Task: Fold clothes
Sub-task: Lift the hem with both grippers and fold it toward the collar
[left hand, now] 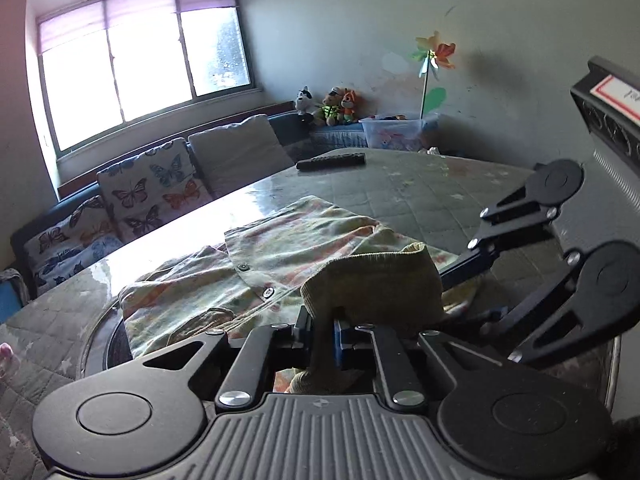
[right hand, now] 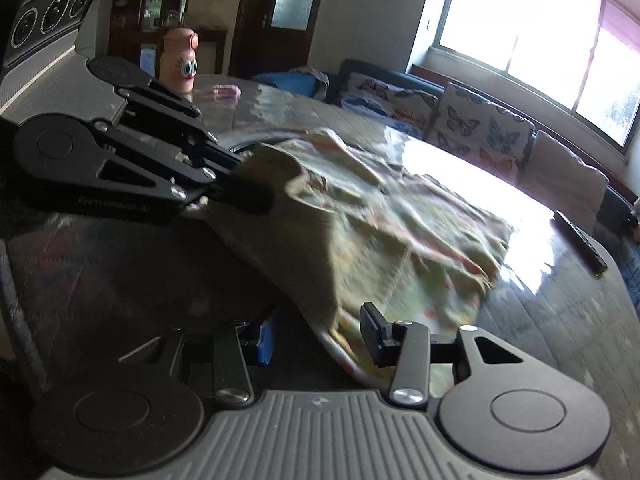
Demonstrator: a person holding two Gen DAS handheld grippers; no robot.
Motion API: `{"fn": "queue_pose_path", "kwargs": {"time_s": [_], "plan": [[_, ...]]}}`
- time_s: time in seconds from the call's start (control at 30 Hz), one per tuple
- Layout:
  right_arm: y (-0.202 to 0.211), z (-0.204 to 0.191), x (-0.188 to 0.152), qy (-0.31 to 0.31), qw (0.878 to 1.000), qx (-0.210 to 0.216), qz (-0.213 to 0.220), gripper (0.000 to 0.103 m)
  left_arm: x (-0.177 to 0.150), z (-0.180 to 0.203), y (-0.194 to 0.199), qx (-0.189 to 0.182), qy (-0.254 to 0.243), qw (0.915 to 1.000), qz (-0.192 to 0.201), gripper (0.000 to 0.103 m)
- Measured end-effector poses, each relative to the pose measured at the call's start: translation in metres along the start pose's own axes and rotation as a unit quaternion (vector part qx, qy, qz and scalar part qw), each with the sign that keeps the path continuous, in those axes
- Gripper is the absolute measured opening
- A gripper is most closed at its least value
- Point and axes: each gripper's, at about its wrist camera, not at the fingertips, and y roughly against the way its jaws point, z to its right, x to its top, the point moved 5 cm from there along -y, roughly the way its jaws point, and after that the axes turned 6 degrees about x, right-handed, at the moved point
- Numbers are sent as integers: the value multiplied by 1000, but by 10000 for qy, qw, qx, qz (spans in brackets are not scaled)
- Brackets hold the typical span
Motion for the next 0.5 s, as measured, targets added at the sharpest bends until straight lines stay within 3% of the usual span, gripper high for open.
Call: {"fn": "queue_pose_path", "kwargs": {"time_s": [0.13,0.2,0.23,0.27,0.5], "plan": [[-9,5,8,-312,9993,191,18,25,-4,-4,4,29,51,10000,-66,16],[-8,9,13,-451,9987,241,57,20,-9,-7,7,86,31,9999,-102,28],[-7,11,14,-483,9985,252,76,19,-12,-8,11,147,-2,9998,-98,43],[-5,13,17,-542,9981,257,124,19,-16,-10,15,208,-37,9997,-106,51],[5,28,36,-799,9956,261,419,17,-36,-19,20,640,-382,9969,-253,55]]}}
